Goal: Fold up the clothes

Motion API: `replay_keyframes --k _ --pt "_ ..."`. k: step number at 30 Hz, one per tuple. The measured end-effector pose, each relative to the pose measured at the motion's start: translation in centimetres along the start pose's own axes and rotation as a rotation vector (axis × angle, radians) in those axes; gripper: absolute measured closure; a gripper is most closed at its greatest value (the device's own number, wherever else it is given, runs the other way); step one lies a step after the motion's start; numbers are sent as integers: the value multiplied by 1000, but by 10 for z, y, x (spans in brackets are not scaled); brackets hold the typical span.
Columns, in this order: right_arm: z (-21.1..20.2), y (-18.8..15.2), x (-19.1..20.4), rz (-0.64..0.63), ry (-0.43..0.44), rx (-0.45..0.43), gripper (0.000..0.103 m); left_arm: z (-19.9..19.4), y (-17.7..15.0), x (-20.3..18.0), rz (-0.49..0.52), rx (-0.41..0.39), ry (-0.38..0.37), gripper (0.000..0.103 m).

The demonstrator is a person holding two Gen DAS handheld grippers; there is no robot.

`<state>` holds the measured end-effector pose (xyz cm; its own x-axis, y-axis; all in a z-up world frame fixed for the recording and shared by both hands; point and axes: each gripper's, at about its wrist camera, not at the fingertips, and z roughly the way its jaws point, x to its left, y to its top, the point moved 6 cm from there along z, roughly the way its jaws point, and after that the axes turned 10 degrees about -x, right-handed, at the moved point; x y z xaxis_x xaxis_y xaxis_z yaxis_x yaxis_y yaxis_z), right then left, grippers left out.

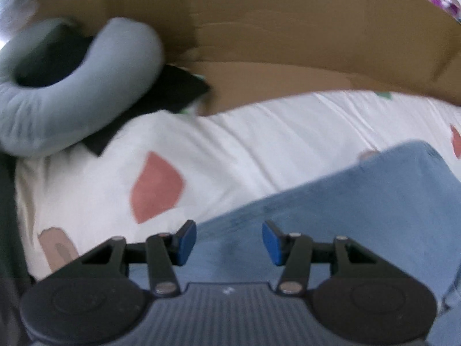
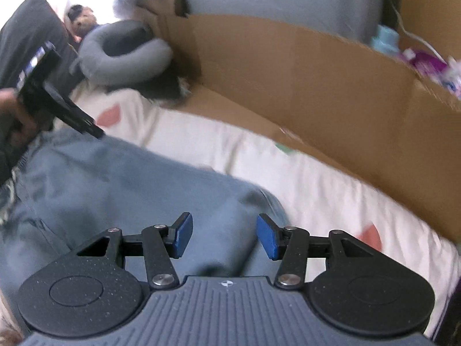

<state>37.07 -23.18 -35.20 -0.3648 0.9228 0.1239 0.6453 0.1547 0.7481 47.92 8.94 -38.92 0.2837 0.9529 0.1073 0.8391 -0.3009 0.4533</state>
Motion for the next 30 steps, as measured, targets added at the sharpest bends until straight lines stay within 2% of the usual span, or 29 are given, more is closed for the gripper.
replay_keyframes --k 2,5,8,12,16,22,30 --pt "-6 -17 -17 53 -21 -7 47 -3 2 -13 22 27 -27 47" --pt "-10 -38 -39 145 -40 -15 47 -9 6 -35 46 39 -71 39" --pt "-12 -63 -55 208 -47 5 47 -14 8 -60 66 47 -113 38" --pt "-10 -95 -69 246 -51 18 47 -17 13 -89 67 48 -136 37" --pt "-5 -116 -84 348 -57 11 47 -7 11 -112 88 51 -155 34" --pt "7 -128 -87 423 -43 -10 48 19 5 -123 117 99 -153 36" --pt "29 -131 -67 430 -14 -21 48 48 -8 -104 142 147 -73 36"
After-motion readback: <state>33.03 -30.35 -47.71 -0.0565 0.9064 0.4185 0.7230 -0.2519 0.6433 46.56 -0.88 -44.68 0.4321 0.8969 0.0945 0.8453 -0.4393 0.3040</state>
